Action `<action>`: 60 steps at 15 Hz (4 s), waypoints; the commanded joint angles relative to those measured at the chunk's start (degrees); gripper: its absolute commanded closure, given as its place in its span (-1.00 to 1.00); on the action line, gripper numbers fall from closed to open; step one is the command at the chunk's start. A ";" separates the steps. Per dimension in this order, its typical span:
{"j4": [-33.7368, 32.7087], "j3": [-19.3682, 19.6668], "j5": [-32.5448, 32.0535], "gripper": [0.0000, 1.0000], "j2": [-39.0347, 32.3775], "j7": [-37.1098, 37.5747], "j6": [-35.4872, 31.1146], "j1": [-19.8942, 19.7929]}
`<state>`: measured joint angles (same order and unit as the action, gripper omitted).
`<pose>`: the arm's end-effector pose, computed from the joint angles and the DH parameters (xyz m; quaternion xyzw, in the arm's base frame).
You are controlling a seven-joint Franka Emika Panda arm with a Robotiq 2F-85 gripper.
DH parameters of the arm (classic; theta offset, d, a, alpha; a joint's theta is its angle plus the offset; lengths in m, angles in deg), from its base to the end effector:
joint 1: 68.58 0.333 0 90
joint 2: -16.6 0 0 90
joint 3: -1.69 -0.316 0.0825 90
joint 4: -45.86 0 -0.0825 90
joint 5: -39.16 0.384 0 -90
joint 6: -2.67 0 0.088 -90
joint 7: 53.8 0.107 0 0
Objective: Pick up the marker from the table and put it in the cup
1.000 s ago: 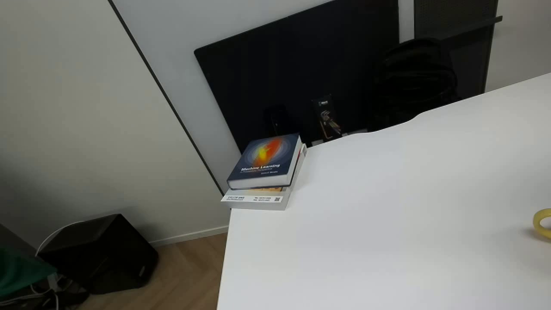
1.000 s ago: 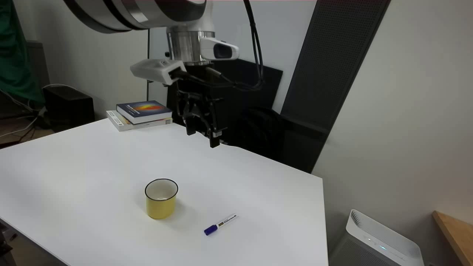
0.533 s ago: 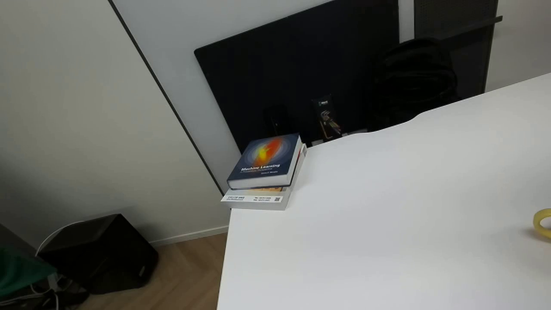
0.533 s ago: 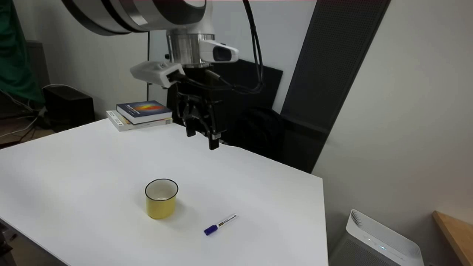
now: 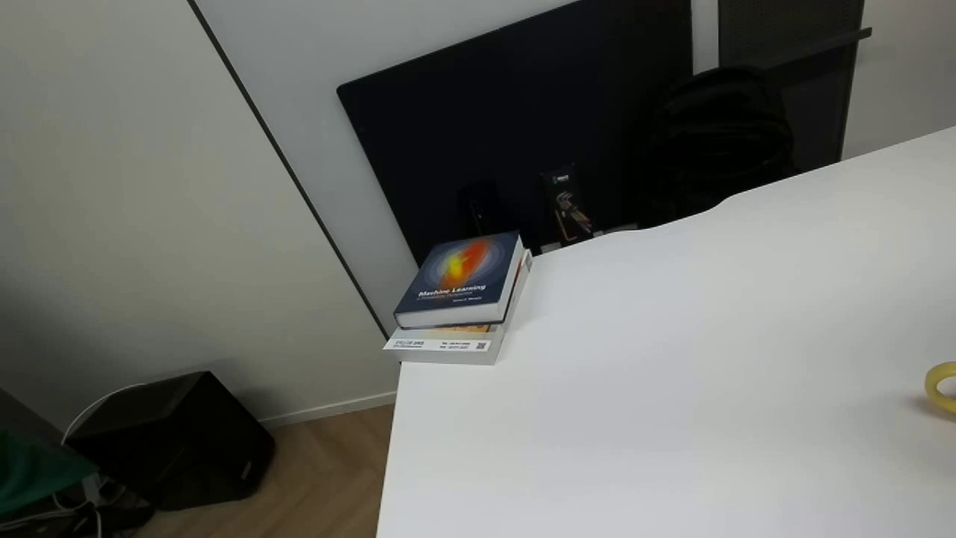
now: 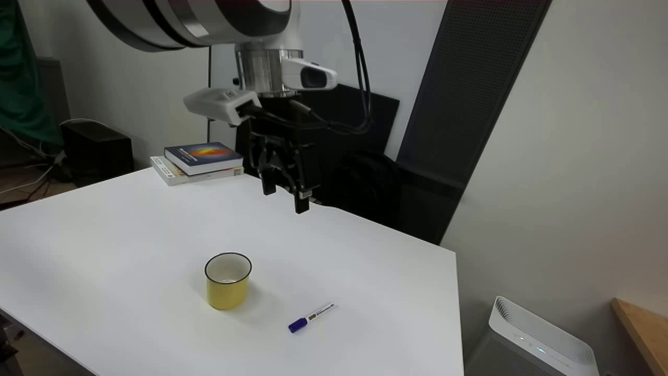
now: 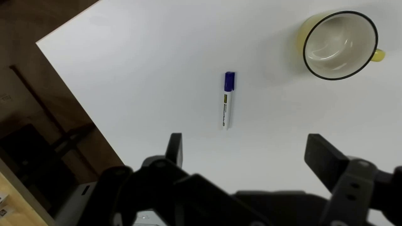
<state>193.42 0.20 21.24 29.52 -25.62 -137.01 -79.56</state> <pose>0.4320 -0.0731 0.3495 0.9705 -0.2106 0.0601 0.1003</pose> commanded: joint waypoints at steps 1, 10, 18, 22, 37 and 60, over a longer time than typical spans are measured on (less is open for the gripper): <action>-2.15 0.82 -1.97 -1.00 -3.67 2.00 -0.86 -0.97; -11.10 7.26 -3.96 -1.00 -19.47 4.51 -7.90 -0.90; -20.91 13.48 -1.91 -1.00 -33.84 7.47 -10.97 7.18; -21.70 15.56 1.58 -1.00 -38.30 8.81 -14.13 10.14; -20.07 14.36 23.56 -1.00 -44.74 -3.12 -19.11 8.77; -29.01 9.35 28.17 -1.00 -55.16 -15.26 -19.36 2.96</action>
<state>168.19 8.65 50.26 -22.34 -40.73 -156.21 -77.51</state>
